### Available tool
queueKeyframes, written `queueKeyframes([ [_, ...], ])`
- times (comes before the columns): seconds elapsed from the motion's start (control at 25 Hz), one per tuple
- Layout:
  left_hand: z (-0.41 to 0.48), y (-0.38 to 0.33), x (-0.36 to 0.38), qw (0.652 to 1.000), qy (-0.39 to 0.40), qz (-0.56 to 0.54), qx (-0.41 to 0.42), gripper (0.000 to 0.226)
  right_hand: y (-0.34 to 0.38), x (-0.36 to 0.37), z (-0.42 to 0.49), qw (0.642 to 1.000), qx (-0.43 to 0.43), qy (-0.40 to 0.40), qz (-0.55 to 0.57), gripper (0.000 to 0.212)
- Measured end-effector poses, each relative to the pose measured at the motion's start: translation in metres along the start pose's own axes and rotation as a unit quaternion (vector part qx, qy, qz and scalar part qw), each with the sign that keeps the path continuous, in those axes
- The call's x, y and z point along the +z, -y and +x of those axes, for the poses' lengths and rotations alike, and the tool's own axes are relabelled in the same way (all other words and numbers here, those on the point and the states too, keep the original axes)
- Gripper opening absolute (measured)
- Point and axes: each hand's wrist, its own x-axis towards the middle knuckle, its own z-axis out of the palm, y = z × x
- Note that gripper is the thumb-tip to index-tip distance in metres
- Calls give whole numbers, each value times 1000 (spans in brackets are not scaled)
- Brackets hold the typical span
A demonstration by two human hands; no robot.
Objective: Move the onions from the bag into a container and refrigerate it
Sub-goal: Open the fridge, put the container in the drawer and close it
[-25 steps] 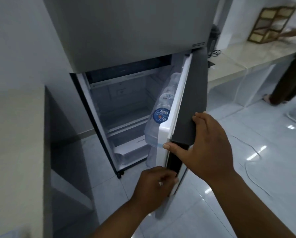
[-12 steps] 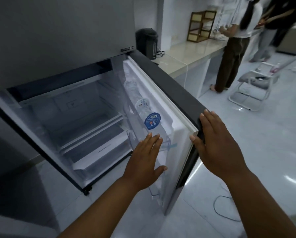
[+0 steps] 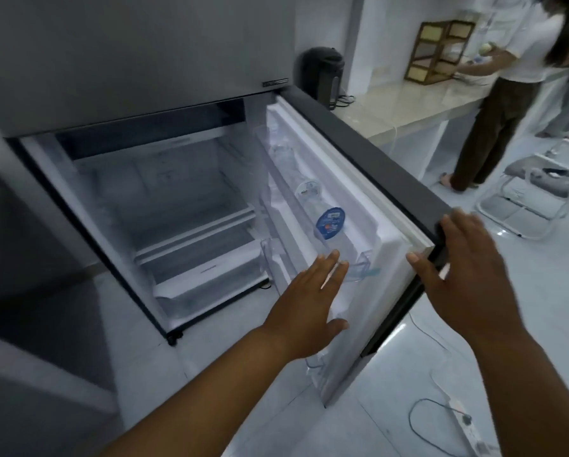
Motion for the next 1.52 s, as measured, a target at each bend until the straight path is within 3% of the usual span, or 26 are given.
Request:
queueKeyframes([
  [0.08,-26,8,-7,999,-24,-32,-36,86,13,4,-3,991,-61,-121,23,58],
  [0.16,-63,27,-14,989,-59,-63,-118,82,49,25,-10,972,-137,-163,102,43],
  [0.24,-108,51,-24,966,-95,-100,-219,78,102,56,-23,958,-196,-87,191,38],
  [0.36,-190,86,-33,907,-167,-122,-367,75,193,109,-52,917,-233,137,293,40],
  [0.56,-335,132,-55,742,-325,-134,-571,63,345,189,-102,792,-284,414,348,46],
  [0.76,-466,163,-78,567,-424,-38,-705,58,508,253,-155,676,-292,596,321,49],
  [0.92,-525,186,-72,435,-459,-20,-774,70,614,300,-194,648,-294,649,271,55],
  [1.0,-538,198,-63,368,-477,-100,-792,73,652,321,-209,642,-310,665,223,60],
  [1.08,-541,205,-57,319,-517,-197,-769,58,674,337,-221,629,-323,684,182,60],
  [1.2,-532,210,-51,285,-561,-260,-732,53,684,349,-229,585,-353,710,170,37],
  [1.32,-522,216,-52,280,-545,-264,-745,70,674,354,-225,575,-359,704,212,27],
  [1.44,-510,233,-64,305,-514,-267,-756,77,649,359,-199,597,-313,688,267,24],
  [1.52,-492,246,-70,342,-516,-259,-741,65,626,363,-175,619,-265,673,305,24],
])
